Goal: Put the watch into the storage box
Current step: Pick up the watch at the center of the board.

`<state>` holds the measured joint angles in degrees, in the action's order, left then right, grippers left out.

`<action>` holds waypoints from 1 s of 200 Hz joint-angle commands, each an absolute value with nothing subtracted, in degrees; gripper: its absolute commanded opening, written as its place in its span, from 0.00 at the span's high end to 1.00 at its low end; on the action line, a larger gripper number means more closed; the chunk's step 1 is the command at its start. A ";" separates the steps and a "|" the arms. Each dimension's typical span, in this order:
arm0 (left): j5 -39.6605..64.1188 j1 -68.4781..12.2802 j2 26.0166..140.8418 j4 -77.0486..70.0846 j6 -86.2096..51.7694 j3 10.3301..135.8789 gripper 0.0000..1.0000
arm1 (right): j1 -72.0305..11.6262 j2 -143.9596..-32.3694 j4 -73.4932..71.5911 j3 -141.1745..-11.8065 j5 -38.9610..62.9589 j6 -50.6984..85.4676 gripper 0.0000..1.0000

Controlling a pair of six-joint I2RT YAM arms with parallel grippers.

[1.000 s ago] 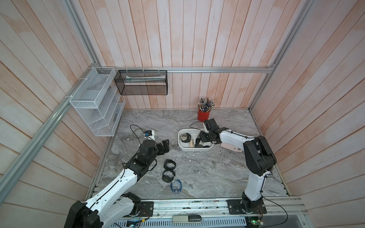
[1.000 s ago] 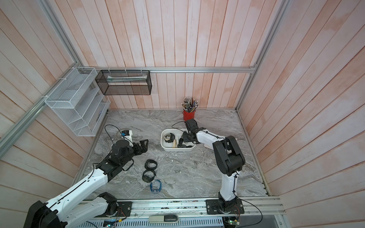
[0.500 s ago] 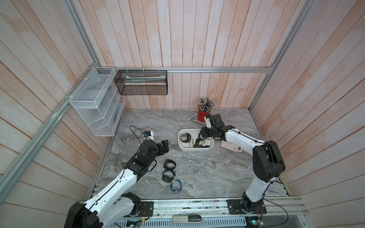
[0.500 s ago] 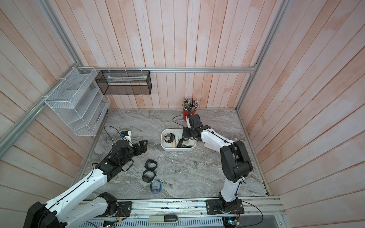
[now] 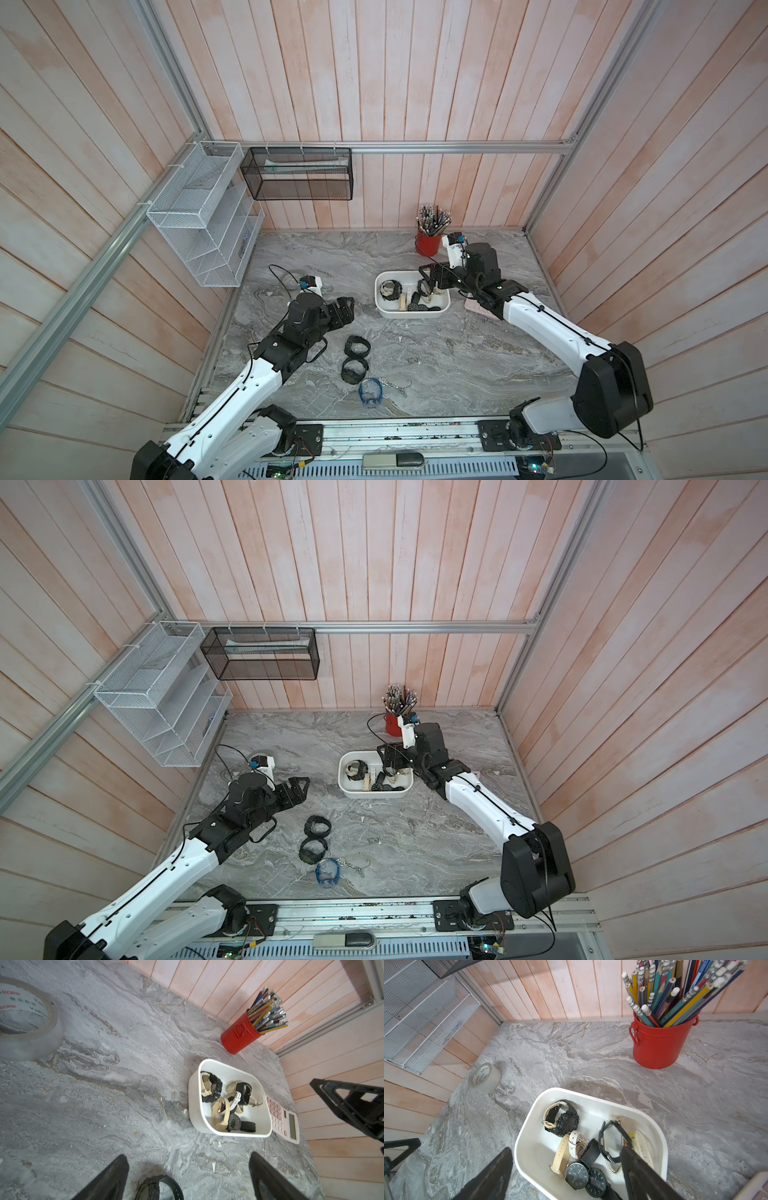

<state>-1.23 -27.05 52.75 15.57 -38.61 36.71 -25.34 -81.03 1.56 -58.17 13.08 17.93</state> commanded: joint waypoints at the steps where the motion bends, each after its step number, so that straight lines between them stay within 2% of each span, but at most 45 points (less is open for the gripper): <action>1: 2.57 -26.95 52.73 17.22 -37.15 36.03 0.12 | -25.22 -78.88 -2.72 -55.06 12.05 19.22 0.15; 35: 4.86 -29.27 56.36 17.98 -36.40 37.59 0.18 | -25.31 -77.81 -4.37 -51.64 12.47 22.33 0.14; 74: -1.89 -38.19 61.60 23.06 -34.70 41.00 0.25 | -26.00 -76.74 -3.93 -47.95 11.63 24.13 0.08; 111: -7.31 -44.55 66.02 28.10 -36.46 43.99 0.30 | -26.43 -75.51 -2.28 -46.03 10.75 24.74 0.06; 164: -6.95 -45.78 74.96 31.66 -35.77 48.14 0.37 | -26.72 -75.25 -2.54 -45.18 10.39 25.45 0.06; 200: -5.57 -45.79 79.68 29.56 -35.46 48.73 0.37 | -26.72 -73.61 -3.25 -43.45 9.12 25.31 0.06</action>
